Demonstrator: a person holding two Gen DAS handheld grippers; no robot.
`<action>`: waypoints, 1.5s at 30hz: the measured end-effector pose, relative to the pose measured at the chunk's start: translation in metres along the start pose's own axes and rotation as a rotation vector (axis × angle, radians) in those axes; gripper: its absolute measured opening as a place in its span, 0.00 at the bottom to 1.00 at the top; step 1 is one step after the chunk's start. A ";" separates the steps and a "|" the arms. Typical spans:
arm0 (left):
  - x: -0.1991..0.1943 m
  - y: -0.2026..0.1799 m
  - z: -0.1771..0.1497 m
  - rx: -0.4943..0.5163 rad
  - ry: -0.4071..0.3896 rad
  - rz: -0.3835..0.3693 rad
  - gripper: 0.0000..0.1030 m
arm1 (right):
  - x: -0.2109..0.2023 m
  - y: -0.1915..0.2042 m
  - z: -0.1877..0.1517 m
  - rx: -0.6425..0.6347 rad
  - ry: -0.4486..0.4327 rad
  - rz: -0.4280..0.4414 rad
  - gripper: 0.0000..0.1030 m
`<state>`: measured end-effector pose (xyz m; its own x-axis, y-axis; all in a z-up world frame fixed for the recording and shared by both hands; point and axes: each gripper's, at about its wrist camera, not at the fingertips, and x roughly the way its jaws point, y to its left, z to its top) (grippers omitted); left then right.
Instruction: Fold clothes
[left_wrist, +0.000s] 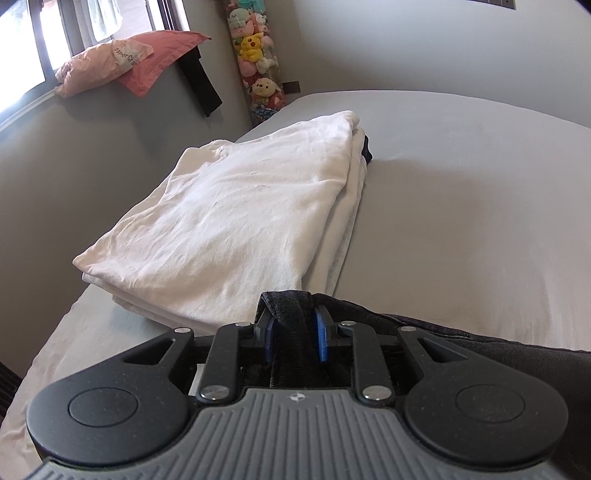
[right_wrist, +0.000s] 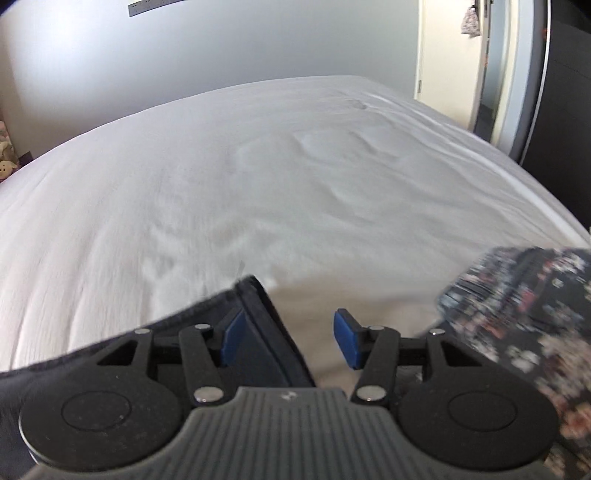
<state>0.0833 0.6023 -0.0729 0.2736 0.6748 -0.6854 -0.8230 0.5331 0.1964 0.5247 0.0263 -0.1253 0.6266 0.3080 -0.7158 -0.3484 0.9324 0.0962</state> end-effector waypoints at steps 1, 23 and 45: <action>0.000 0.000 0.000 -0.002 0.000 -0.001 0.25 | 0.009 0.004 0.003 0.006 0.010 0.011 0.55; -0.005 -0.013 -0.009 0.079 -0.060 0.045 0.41 | 0.026 0.023 0.009 0.008 -0.080 -0.093 0.37; -0.168 -0.157 -0.107 0.648 -0.168 -0.488 0.58 | -0.098 0.096 -0.129 -0.623 0.018 0.121 0.37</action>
<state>0.1130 0.3507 -0.0630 0.6385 0.3316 -0.6945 -0.1564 0.9395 0.3048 0.3404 0.0612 -0.1350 0.5476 0.3961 -0.7370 -0.7597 0.6046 -0.2394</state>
